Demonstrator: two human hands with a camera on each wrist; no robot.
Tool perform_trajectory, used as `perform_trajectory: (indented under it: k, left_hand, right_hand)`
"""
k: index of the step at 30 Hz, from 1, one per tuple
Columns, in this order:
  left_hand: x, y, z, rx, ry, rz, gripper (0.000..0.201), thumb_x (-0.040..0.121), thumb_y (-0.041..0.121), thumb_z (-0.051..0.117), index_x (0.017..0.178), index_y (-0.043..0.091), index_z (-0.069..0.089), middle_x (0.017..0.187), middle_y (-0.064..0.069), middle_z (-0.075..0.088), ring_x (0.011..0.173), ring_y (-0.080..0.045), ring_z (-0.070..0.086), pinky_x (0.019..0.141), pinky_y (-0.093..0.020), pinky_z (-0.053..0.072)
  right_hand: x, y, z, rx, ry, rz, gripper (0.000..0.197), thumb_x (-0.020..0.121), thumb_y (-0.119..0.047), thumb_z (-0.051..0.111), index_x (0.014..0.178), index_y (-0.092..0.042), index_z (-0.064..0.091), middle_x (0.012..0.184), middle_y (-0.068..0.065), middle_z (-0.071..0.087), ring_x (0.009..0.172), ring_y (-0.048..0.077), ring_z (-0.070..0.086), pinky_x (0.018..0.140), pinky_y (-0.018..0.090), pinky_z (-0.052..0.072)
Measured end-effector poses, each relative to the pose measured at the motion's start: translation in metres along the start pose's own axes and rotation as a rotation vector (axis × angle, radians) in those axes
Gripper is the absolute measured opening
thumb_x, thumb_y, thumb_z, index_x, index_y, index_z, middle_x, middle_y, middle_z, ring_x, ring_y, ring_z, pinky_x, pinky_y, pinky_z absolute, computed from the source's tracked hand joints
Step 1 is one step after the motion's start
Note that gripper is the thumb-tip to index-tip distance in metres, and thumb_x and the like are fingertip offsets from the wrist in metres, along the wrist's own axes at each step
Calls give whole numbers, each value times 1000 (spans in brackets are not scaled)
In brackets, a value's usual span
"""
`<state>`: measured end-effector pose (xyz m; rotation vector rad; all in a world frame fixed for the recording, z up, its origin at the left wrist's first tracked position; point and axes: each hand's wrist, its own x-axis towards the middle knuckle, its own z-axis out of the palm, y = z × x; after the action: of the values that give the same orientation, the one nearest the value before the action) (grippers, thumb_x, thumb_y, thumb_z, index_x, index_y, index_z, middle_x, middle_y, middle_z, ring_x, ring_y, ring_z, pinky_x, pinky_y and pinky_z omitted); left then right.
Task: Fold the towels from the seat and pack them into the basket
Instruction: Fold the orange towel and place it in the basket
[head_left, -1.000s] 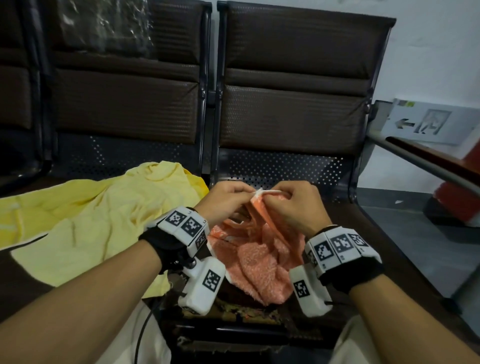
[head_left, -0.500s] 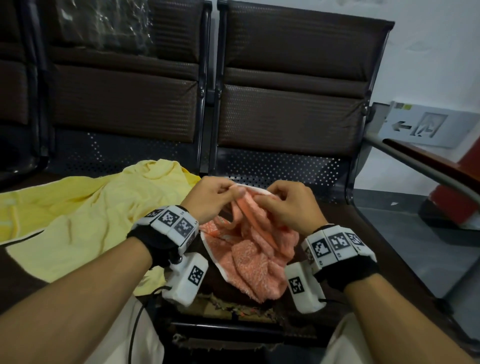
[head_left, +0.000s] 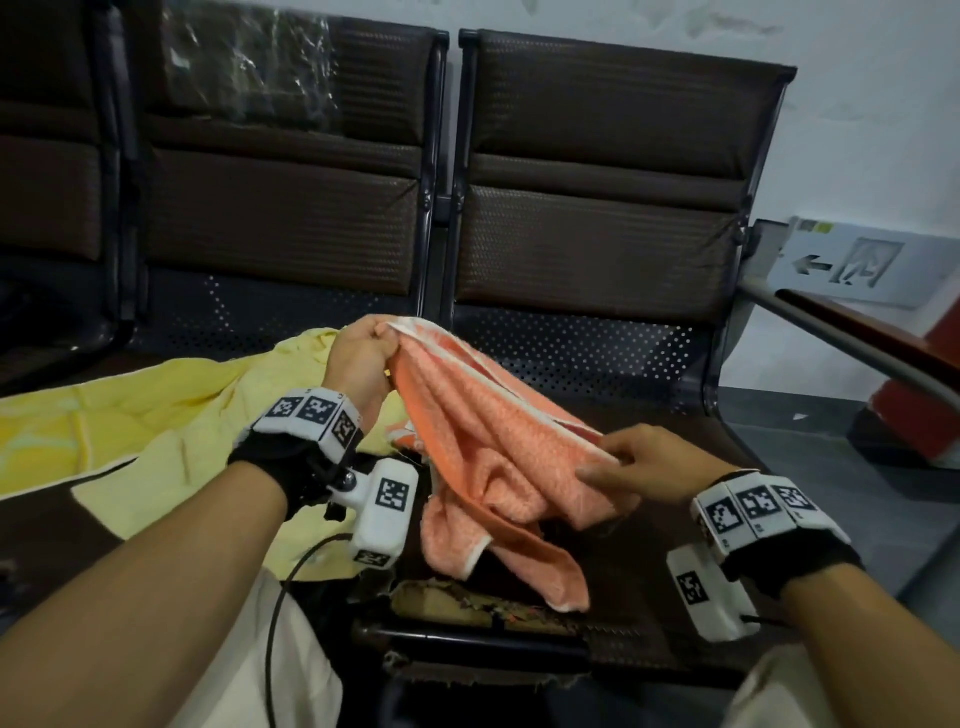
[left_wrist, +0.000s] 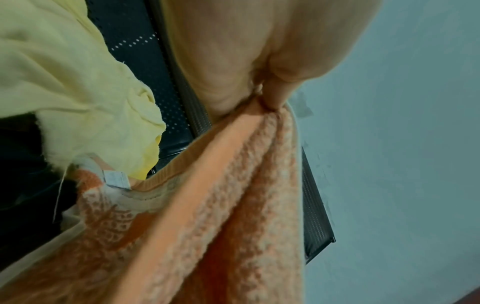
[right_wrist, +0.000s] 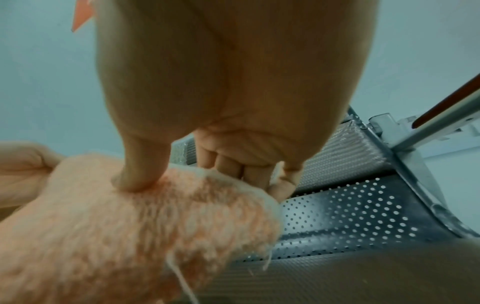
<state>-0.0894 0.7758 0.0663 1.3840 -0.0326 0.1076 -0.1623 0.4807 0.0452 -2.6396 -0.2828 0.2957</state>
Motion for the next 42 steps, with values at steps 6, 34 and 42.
perform_trajectory:
  k: [6,34,42]
  left_hand:
    - [0,-8,-3,329,-20,55,21,92,9,40,84,18,58,77,-1,54,70,-15,49,60,-30,39]
    - [4,-26,-25,811,79,71,25,97,23,30,106,8,48,91,-9,55,80,-25,49,65,-33,33]
    - [-6,-24,-24,816,6,319,14,96,11,44,95,7,57,89,-2,58,82,-17,52,70,-27,36]
  right_hand:
    - [-8,13,-2,-301,-107,297,67,89,-64,42,147,-41,18,143,4,48,126,23,50,105,35,39]
    - [-2,-10,8,-265,363,-52,13,90,-36,58,90,-24,64,98,-12,52,100,12,50,89,34,37]
    - [-16,1,-3,-234,157,302,11,89,-25,59,98,-27,66,95,-2,64,95,20,61,87,36,48]
